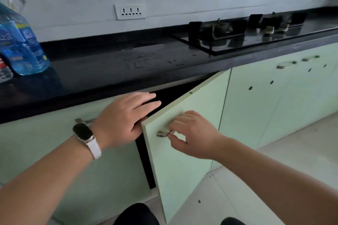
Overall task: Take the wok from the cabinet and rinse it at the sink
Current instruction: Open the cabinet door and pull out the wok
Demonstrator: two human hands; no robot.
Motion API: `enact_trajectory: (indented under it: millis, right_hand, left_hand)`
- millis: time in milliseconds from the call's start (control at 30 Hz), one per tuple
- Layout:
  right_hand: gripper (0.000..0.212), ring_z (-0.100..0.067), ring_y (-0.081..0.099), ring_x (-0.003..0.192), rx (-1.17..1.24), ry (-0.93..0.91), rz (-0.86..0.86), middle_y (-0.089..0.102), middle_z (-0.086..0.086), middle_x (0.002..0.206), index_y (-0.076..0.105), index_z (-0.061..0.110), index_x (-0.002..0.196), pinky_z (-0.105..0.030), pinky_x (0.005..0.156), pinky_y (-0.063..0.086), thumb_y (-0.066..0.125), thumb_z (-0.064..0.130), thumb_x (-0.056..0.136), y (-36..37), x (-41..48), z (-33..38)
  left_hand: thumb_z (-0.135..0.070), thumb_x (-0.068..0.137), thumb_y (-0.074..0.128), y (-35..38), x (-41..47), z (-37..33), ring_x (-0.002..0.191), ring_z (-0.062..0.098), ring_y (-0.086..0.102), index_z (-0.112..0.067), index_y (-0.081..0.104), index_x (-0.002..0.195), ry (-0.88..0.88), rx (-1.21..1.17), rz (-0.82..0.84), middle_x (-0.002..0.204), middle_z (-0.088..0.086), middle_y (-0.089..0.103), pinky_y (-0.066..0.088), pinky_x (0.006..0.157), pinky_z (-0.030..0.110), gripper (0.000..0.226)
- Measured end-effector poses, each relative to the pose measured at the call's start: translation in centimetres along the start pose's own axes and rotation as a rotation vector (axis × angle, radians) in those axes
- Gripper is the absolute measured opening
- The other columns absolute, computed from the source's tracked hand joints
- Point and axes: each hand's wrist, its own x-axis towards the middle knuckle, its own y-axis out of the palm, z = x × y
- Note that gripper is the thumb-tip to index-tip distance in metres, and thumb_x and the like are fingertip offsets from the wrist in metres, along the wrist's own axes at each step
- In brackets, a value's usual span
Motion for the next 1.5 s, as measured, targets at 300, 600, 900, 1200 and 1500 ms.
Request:
enact_trajectory:
  millis: [300, 600, 900, 1200, 1500]
  right_hand:
    - [0.018, -0.026, 0.059, 0.078, -0.065, 0.035, -0.055, 0.063, -0.009, 0.091, 0.07, 0.008, 0.088, -0.029, 0.086, 0.046, 0.06, 0.023, 0.085, -4.0, -7.1, -0.5]
    - [0.042, -0.032, 0.066, 0.1, -0.005, 0.157, -0.121, 0.067, -0.017, 0.111, 0.063, -0.002, 0.115, -0.042, 0.083, 0.055, 0.048, 0.033, 0.096, -12.4, -13.5, 0.0]
    - [0.036, -0.024, 0.063, 0.112, -0.392, 0.318, -0.065, 0.068, -0.009, 0.124, 0.066, 0.009, 0.119, -0.037, 0.09, 0.056, 0.064, 0.023, 0.086, -17.7, -19.0, -0.6]
    - [0.046, -0.029, 0.064, 0.114, -0.665, 0.497, -0.069, 0.065, -0.01, 0.135, 0.066, 0.005, 0.128, -0.043, 0.085, 0.059, 0.067, 0.01, 0.082, -20.0, -23.4, -6.5]
    - [0.048, -0.033, 0.065, 0.107, -0.679, 0.443, -0.069, 0.064, -0.011, 0.133, 0.065, 0.005, 0.127, -0.044, 0.082, 0.058, 0.069, 0.01, 0.079, -20.3, -24.1, -7.7]
  left_hand:
    - [-0.045, 0.097, 0.058, 3.2, 3.9, -5.3, 0.142, 0.029, 0.048, -0.018, 0.044, 0.15, 0.178, -0.274, 0.009, 0.156, 0.013, 0.047, 0.046, 0.111, 0.046, 0.061]
    - [-0.06, 0.094, 0.059, 7.4, 10.8, -10.4, 0.148, 0.031, 0.038, -0.014, 0.044, 0.146, 0.404, -0.321, -0.034, 0.156, 0.017, 0.043, 0.029, 0.12, 0.037, 0.071]
    - [-0.061, 0.091, 0.057, 12.0, 16.9, -17.7, 0.137, 0.041, 0.047, -0.018, 0.045, 0.138, 0.355, -0.382, -0.185, 0.14, 0.023, 0.056, 0.044, 0.106, 0.057, 0.065]
    - [-0.058, 0.089, 0.057, 15.7, 23.3, -23.3, 0.129, 0.046, 0.051, -0.016, 0.054, 0.137, 0.197, -0.25, -0.21, 0.132, 0.023, 0.056, 0.038, 0.109, 0.057, 0.064]
    - [-0.057, 0.09, 0.059, 16.2, 23.5, -23.5, 0.132, 0.045, 0.05, -0.016, 0.053, 0.14, 0.182, -0.247, -0.217, 0.134, 0.025, 0.056, 0.04, 0.11, 0.058, 0.065]
